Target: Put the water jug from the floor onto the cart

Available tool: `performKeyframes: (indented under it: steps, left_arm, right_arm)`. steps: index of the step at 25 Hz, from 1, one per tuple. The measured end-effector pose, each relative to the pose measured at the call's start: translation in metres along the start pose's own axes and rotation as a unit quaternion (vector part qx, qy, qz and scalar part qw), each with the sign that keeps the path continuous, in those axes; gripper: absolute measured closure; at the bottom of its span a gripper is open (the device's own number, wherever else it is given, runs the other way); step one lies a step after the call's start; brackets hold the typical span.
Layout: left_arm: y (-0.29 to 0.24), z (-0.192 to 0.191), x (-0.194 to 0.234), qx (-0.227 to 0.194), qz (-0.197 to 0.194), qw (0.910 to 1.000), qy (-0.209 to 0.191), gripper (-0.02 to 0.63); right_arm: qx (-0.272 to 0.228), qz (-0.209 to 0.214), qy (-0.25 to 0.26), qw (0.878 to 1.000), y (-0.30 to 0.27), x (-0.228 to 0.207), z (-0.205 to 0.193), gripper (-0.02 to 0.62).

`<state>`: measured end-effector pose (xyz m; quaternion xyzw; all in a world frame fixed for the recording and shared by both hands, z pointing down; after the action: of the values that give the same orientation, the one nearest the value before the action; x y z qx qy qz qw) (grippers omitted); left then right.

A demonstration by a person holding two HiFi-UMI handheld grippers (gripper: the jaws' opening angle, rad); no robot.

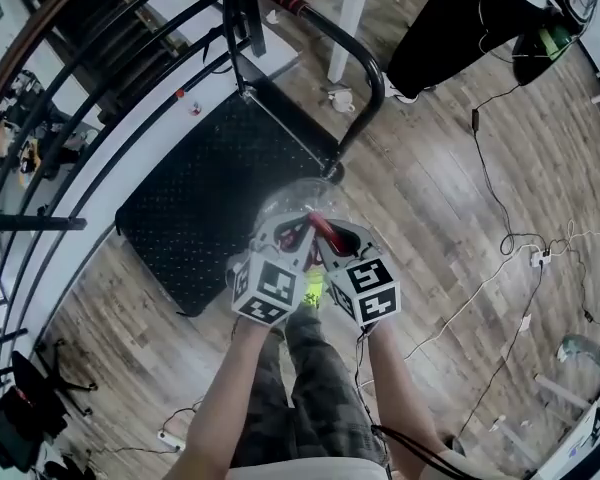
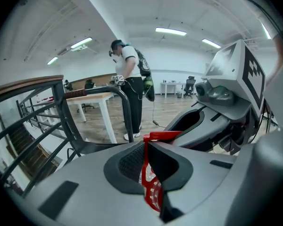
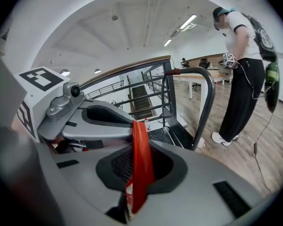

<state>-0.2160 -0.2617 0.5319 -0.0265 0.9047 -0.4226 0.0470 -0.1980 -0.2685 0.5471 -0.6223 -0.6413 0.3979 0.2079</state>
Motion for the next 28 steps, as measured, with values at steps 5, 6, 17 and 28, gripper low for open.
performKeyframes:
  steps: [5,6,17,28]
  left_arm:
    - [0.010,-0.010,0.031,0.001,0.015,0.9997,0.018,0.578]
    - [0.011,-0.012,0.037,0.001,0.018,0.9997,0.019,0.578]
    - [0.022,-0.038,0.120,0.005,0.027,0.9990,0.035,0.578]
    - [0.019,-0.065,0.185,0.019,0.012,0.9993,0.030,0.578]
  right_arm:
    - [0.004,0.013,0.018,1.000,-0.019,0.015,0.023,0.551]
    - [0.004,0.015,0.020,1.000,-0.023,0.018,0.028,0.550]
    - [0.013,0.036,0.029,0.999,-0.082,0.047,0.087,0.549]
    - [0.018,0.038,0.004,0.999,-0.137,0.066,0.125,0.549]
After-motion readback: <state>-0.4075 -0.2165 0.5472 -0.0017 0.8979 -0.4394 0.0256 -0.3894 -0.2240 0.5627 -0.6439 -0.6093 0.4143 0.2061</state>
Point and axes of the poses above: the fingertips, and each gripper's own axes: y backward along the fingers, x to its left, z out of its top, the point moved 1 cm from there along y, backward along the fingers, and after that the axes turned 15 degrees about x, right-handed, at the moved point
